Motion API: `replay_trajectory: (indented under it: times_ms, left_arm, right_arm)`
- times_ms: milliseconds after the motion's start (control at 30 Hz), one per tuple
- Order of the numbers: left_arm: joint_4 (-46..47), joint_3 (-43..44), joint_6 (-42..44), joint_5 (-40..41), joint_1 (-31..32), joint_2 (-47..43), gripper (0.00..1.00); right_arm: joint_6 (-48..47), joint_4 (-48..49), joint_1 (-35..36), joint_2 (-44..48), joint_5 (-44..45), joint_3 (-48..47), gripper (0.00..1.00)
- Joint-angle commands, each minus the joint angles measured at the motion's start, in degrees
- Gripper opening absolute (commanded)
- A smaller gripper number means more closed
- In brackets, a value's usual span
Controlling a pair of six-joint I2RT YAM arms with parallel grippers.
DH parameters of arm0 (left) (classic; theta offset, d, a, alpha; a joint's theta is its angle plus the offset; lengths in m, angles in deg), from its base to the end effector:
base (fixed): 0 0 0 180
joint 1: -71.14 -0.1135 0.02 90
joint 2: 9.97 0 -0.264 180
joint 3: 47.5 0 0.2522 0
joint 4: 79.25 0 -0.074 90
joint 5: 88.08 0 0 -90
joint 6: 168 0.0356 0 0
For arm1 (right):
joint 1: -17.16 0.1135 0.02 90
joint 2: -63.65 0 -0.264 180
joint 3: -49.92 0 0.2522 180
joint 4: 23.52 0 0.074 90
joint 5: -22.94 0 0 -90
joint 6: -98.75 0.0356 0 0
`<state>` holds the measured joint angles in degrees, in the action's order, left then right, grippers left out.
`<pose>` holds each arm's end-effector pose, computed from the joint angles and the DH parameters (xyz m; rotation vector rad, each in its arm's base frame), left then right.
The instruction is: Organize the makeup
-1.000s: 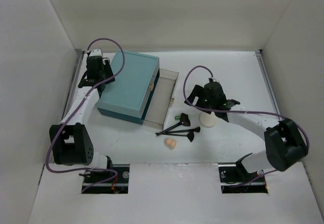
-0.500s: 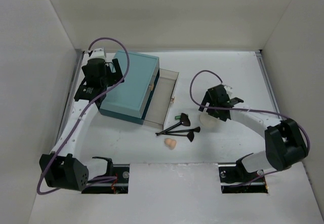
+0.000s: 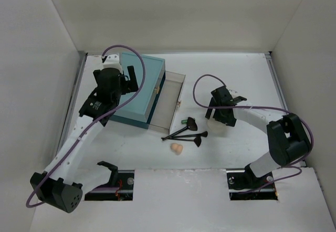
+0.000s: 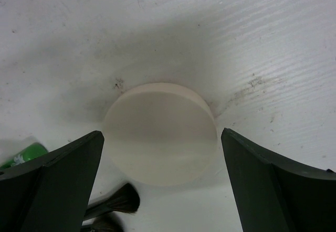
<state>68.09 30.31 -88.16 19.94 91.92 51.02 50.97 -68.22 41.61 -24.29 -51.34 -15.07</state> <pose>0.2256 -0.0738 0.3879 -0.0488 1.8336 -0.0888 0.2624 0.1087 0.1789 0.4839 2.6247 -0.0181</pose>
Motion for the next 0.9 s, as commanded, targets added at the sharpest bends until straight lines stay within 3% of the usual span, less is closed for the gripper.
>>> replay_trajectory:
  times_ms: [0, 333, 800, 833, 867]
  left_arm:
    - [0.1, -0.8, -0.5, 3.9, 1.4, -2.5, 1.0]
    - [-0.2, 0.5, -0.2, 6.1, 4.2, -4.3, 1.0]
    - [-0.3, 1.6, 0.1, 6.9, 2.2, -5.9, 1.0]
    - [-0.3, 1.9, 0.3, 6.9, 1.8, -5.6, 1.0]
    - [-0.3, 2.2, 0.3, 6.9, 1.4, -5.3, 1.0]
  right_arm:
    - [-0.4, -2.8, 0.5, 0.0, 1.3, -2.0, 1.0]
    - [-0.4, -2.8, 0.5, 0.0, 1.3, -2.0, 1.0]
    - [-0.4, -2.8, 0.5, 0.0, 1.3, -2.0, 1.0]
    - [-8.9, -2.1, -5.2, -1.4, -12.2, -0.1, 0.42]
    - [-9.3, -2.0, -5.2, -1.7, -12.3, -0.4, 0.35]
